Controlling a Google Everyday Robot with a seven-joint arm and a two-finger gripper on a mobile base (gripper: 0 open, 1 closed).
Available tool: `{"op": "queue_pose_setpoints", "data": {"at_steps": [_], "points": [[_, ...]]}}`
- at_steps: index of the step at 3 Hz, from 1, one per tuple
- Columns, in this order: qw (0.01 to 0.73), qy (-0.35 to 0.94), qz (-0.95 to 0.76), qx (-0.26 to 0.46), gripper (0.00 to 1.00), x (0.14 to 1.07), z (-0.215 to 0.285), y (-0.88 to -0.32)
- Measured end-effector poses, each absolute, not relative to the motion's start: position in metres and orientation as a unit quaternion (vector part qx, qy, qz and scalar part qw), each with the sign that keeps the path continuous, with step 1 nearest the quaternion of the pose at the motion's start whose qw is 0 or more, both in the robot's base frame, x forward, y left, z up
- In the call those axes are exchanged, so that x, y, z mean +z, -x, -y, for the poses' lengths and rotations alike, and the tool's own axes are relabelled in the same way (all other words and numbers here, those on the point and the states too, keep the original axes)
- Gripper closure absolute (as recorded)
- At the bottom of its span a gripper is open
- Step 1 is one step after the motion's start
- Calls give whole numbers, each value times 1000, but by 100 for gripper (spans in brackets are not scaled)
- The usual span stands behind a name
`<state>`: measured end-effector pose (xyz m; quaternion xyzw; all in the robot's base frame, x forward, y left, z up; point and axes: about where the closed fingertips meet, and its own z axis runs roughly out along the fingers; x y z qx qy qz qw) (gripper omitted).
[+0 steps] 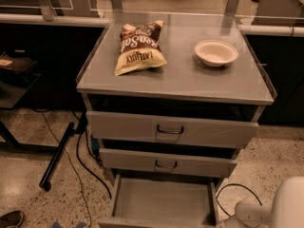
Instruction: Close bottom drawer
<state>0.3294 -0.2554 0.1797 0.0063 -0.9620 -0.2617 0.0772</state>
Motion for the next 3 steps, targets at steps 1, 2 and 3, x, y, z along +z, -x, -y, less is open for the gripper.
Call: {"op": "queue_pose_setpoints", "data": {"at_steps": [1, 2, 3], "points": [[82, 2, 962, -261, 100, 175, 254, -325], [72, 46, 960, -267, 100, 166, 257, -338], [46, 78, 960, -263, 100, 169, 265, -362]]}}
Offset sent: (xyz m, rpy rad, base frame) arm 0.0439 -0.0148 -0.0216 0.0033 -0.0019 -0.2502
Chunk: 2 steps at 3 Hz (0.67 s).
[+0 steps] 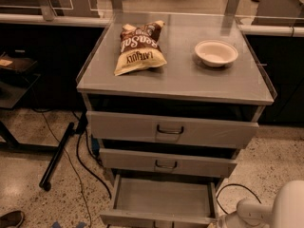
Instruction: Close bottom drawer
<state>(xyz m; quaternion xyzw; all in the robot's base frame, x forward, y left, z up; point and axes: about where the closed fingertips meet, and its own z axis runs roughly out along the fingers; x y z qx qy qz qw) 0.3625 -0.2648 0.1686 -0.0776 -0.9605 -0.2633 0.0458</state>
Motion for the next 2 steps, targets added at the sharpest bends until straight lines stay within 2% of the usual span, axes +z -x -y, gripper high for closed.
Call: {"op": "queue_pose_setpoints", "data": {"at_steps": [2], "points": [[39, 92, 959, -266, 100, 166, 266, -378]]}}
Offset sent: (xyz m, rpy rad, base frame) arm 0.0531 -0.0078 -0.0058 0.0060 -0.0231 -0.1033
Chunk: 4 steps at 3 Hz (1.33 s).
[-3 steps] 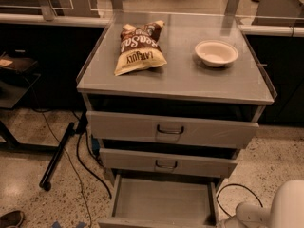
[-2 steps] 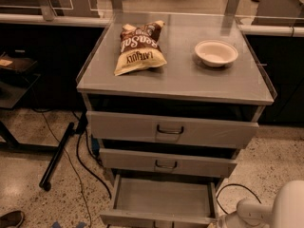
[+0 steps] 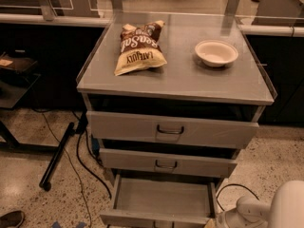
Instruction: Close bottom drawer
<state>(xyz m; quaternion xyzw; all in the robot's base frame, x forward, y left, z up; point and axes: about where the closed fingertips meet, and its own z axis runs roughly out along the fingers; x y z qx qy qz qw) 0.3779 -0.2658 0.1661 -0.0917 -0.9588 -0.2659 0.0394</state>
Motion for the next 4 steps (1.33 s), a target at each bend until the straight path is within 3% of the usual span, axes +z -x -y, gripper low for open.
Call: {"op": "queue_pose_setpoints", "data": {"at_steps": [2, 4], "points": [[2, 123, 952, -279, 100, 180, 271, -433], [-15, 136, 946, -295, 100, 187, 271, -454]]}}
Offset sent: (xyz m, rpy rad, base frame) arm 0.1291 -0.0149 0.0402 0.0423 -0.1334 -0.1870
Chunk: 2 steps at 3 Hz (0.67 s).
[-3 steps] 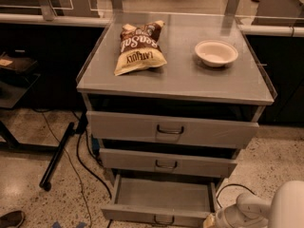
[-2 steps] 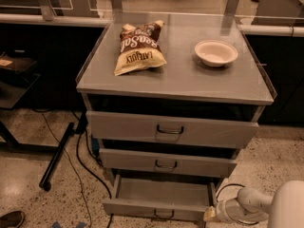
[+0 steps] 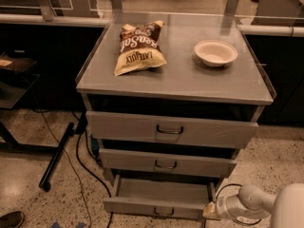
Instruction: Close bottom drawer
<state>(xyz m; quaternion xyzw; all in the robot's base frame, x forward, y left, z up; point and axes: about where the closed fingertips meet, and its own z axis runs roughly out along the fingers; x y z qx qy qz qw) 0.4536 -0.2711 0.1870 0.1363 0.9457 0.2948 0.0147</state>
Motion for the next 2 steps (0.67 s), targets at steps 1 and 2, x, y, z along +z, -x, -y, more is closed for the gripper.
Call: {"op": "queue_pose_setpoints", "data": {"at_steps": [1, 2], "points": [[40, -170, -939, 295, 100, 191, 284, -487], [63, -187, -936, 290, 100, 197, 296, -508]]}}
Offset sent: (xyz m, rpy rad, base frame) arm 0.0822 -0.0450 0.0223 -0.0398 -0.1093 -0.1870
